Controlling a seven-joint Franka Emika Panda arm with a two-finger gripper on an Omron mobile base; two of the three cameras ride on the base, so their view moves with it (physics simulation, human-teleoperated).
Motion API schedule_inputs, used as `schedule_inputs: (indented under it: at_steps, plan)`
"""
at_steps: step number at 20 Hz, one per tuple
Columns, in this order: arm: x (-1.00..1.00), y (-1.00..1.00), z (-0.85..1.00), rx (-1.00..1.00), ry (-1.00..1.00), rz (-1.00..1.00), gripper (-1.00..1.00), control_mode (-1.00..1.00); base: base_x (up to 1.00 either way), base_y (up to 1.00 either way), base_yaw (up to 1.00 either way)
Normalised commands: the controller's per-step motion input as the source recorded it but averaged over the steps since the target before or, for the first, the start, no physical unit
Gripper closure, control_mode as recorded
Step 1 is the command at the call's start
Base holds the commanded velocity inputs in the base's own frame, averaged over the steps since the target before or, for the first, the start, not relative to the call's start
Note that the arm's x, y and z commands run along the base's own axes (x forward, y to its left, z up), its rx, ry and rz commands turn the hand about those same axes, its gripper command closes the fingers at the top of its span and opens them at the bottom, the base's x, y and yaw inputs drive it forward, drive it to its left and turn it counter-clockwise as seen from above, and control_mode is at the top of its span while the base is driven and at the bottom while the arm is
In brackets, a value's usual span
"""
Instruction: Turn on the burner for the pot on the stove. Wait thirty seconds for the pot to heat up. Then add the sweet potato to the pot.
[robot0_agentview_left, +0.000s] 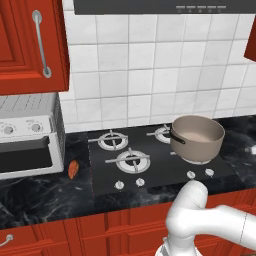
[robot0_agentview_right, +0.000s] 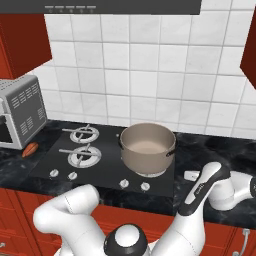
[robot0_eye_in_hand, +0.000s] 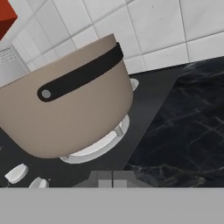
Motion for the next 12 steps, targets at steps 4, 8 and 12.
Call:
schedule_inputs:
  at_steps: [4,8,12]
  plan:
    - [0.0,0.0,0.0,0.0,0.0,0.0,1.0,-1.0,0.0,0.0,0.0]
    - [0.0,0.0,0.0,0.0,0.0,0.0,1.0,-1.0,0.0,0.0,0.0]
    - [0.0,0.0,0.0,0.0,0.0,0.0,1.0,-1.0,0.0,0.0,0.0]
